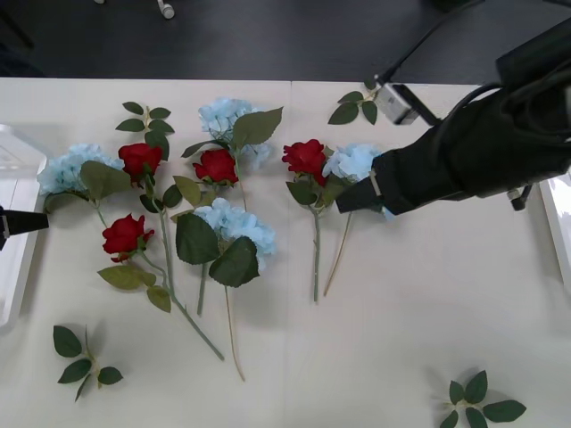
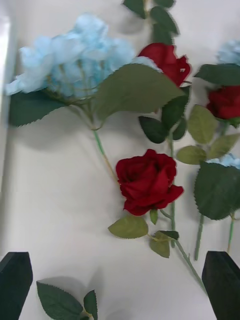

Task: Put the red flowers into the right box and the blue flowers into the left box

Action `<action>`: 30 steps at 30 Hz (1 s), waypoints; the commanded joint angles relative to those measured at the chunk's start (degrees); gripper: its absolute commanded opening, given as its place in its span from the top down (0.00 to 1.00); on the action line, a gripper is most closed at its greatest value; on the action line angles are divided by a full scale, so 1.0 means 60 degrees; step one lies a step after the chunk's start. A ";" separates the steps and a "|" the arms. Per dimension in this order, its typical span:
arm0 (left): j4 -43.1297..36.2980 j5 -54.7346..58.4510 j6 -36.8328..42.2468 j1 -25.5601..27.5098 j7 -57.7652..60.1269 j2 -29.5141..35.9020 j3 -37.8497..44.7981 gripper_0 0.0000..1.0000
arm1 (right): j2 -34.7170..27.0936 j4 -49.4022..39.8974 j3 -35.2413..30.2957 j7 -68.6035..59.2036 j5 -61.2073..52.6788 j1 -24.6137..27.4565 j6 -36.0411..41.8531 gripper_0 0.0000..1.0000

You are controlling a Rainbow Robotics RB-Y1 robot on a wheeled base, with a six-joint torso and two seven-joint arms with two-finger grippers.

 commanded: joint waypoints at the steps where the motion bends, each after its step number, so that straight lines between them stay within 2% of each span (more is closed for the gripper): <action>1: -0.0107 -0.0961 -0.0372 -0.0039 0.1894 0.0170 -0.0689 0.00 | 0.0327 -0.0164 0.0683 -0.2274 0.0991 -0.0241 -0.0174 0.00; 9: -0.0093 -0.2484 -0.0386 -0.0537 0.4355 0.0097 -0.1670 0.00 | 0.0561 -0.0134 0.1738 -0.5731 0.2324 -0.0549 0.0032 0.00; 15: -0.0005 -0.3861 -0.0401 -0.0903 0.6010 -0.0240 -0.2359 0.00 | 0.1206 -0.0120 0.1870 -0.8807 0.4067 -0.0549 0.1174 0.00; 22: 0.0610 -0.5077 -0.0562 -0.1372 0.6288 -0.1119 -0.2373 0.00 | 0.2378 0.0642 0.2383 -0.9760 0.5503 -0.0636 0.1789 0.00; 30: 0.1621 -0.6176 -0.0928 -0.1870 0.6347 -0.1266 -0.3076 0.00 | 0.3755 0.2297 0.3056 -0.9730 0.6441 -0.0988 0.2053 0.00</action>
